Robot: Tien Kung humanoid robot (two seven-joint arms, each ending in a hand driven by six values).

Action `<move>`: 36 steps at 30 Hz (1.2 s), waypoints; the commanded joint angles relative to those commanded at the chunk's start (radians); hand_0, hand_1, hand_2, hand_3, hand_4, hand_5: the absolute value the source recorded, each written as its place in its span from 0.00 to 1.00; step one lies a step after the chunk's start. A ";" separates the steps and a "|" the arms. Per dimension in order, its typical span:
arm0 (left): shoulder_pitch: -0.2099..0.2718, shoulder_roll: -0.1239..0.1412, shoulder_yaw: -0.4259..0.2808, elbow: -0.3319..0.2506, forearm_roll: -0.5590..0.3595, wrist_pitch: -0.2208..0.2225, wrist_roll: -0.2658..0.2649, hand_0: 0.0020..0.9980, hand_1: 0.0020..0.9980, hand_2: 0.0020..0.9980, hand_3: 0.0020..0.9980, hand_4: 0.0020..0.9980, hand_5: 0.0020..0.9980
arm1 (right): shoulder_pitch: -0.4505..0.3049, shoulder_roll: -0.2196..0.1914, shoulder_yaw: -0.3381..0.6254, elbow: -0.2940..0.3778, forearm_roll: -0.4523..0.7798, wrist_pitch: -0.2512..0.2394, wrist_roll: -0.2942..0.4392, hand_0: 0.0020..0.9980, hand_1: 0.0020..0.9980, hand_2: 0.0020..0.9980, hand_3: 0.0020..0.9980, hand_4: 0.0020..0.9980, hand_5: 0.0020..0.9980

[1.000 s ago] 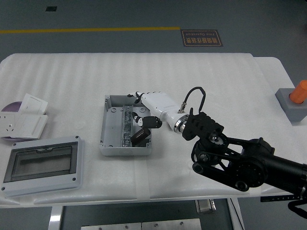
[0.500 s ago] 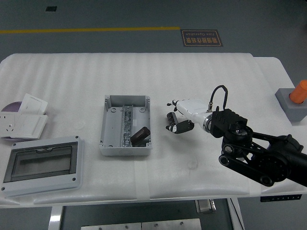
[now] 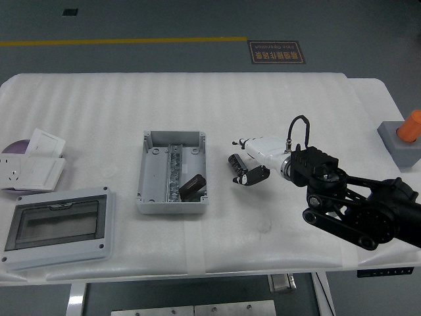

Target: Pick up the battery,place it into the box

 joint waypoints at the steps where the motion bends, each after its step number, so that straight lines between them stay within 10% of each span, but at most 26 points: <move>1: 0.000 0.000 0.000 0.000 0.001 0.000 0.000 0.60 0.67 0.56 0.55 0.46 0.50 | 0.004 0.001 -0.006 -0.005 0.002 -0.002 0.002 0.59 0.74 0.89 1.00 0.85 0.49; 23: -0.007 0.001 0.001 -0.001 0.005 0.002 -0.002 0.60 0.67 0.56 0.55 0.46 0.50 | 0.073 0.006 -0.145 -0.052 -0.028 -0.065 0.047 0.55 0.71 0.81 0.98 0.89 0.52; 24: -0.007 0.001 0.003 -0.001 0.004 0.002 -0.003 0.60 0.67 0.56 0.55 0.46 0.50 | 0.074 0.005 -0.149 -0.053 -0.030 -0.068 0.050 0.50 0.64 0.70 0.84 0.63 0.34; 29: -0.009 0.001 0.014 -0.002 -0.003 0.001 -0.006 0.60 0.67 0.56 0.55 0.46 0.50 | 0.079 0.008 -0.177 -0.063 -0.033 -0.081 0.065 0.50 0.64 0.70 0.84 0.63 0.34; 30: -0.009 0.001 0.015 -0.002 -0.003 0.001 -0.007 0.60 0.67 0.56 0.55 0.46 0.50 | 0.080 0.009 -0.183 -0.066 -0.035 -0.083 0.067 0.47 0.60 0.64 0.73 0.46 0.24; 36: -0.012 0.000 0.013 -0.003 0.005 0.001 -0.006 0.60 0.67 0.56 0.55 0.45 0.50 | 0.088 0.014 -0.210 -0.080 -0.044 -0.091 0.079 0.45 0.57 0.63 0.72 0.39 0.19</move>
